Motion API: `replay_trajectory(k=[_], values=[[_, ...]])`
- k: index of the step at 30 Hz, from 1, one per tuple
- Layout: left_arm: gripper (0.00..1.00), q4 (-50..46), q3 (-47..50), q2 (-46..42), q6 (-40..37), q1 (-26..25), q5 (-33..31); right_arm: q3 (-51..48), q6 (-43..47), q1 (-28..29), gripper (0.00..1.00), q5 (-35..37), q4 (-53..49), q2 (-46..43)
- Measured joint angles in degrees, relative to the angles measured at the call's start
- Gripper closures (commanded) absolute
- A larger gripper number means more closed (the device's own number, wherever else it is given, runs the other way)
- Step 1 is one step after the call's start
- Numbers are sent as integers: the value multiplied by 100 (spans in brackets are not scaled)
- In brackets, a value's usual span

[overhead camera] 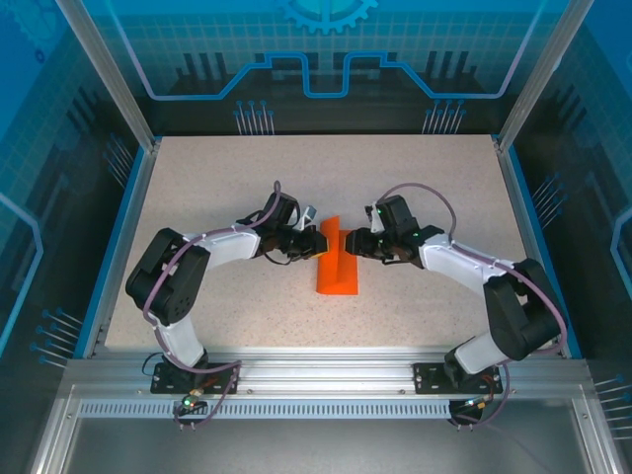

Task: Fold a paper plane with a square sheet of paper (fold left side to right side)
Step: First fold in half a square sheet of paper at the center of the table.

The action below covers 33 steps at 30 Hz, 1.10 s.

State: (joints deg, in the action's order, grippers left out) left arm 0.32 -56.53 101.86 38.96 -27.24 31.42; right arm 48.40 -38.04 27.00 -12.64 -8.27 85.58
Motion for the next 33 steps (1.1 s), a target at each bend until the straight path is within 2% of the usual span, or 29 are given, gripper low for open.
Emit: replay_trajectory(k=[6, 13, 16, 22, 26, 33], values=[[97, 0, 0, 0, 0, -9, -33, -203, -271, -48, 41, -621, 461, 9], [99, -2, 0, 0, 2, -31, -55, -85, -444, -26, 46, -946, 717, 442], [100, -2, 0, 0, 2, -31, -57, 13, -492, -2, 52, -1016, 765, 651], [99, -2, 0, 0, 2, -33, -57, 258, -562, 74, 78, -1110, 820, 903], [94, -7, 0, 0, 0, -33, -94, 328, -511, 74, 92, -1056, 743, 960], [72, -361, 0, -223, -184, -37, -455, 586, -223, 74, 93, -662, 127, 1102]])
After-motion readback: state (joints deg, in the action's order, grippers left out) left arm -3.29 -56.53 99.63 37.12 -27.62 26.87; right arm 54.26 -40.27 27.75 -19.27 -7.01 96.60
